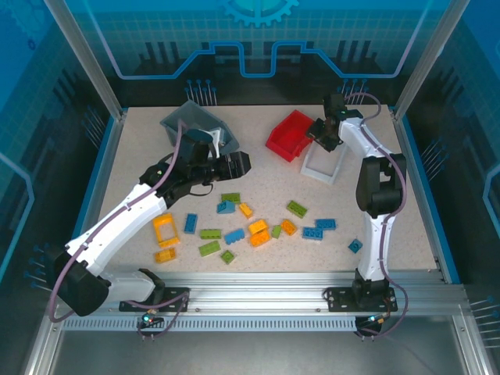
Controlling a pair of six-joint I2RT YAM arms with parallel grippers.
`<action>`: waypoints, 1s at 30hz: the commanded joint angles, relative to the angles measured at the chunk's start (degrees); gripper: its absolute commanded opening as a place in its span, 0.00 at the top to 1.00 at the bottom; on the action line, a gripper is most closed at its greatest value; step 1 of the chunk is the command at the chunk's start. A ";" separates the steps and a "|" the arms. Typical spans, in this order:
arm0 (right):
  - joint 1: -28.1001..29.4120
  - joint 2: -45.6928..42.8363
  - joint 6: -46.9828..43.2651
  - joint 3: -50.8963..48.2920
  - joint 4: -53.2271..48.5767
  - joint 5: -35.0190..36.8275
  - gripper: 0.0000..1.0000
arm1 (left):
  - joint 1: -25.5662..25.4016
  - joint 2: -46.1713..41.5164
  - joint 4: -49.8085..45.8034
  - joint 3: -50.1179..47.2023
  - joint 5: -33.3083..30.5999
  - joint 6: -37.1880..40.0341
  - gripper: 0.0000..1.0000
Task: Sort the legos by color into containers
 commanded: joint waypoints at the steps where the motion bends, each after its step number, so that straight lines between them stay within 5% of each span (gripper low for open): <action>1: 0.36 -2.48 0.45 -0.90 1.29 -1.58 0.34 | -0.79 -0.33 1.66 -0.27 0.63 -0.48 0.27; 8: 0.46 2.55 1.00 3.63 -0.51 -3.59 0.27 | -1.24 -0.01 1.34 -0.52 0.38 -0.30 0.27; 17: 1.34 10.60 -0.05 11.73 -5.70 -4.01 0.35 | -1.22 0.43 0.00 -0.58 -0.95 0.56 0.27; 25: 2.80 11.24 -1.77 12.49 -7.51 -2.58 0.55 | -0.77 1.64 -6.31 1.09 -6.87 1.01 0.27; 30: 4.01 7.88 -2.72 8.73 -5.80 -0.94 0.70 | 4.25 3.41 -11.62 1.83 -7.39 -0.70 0.26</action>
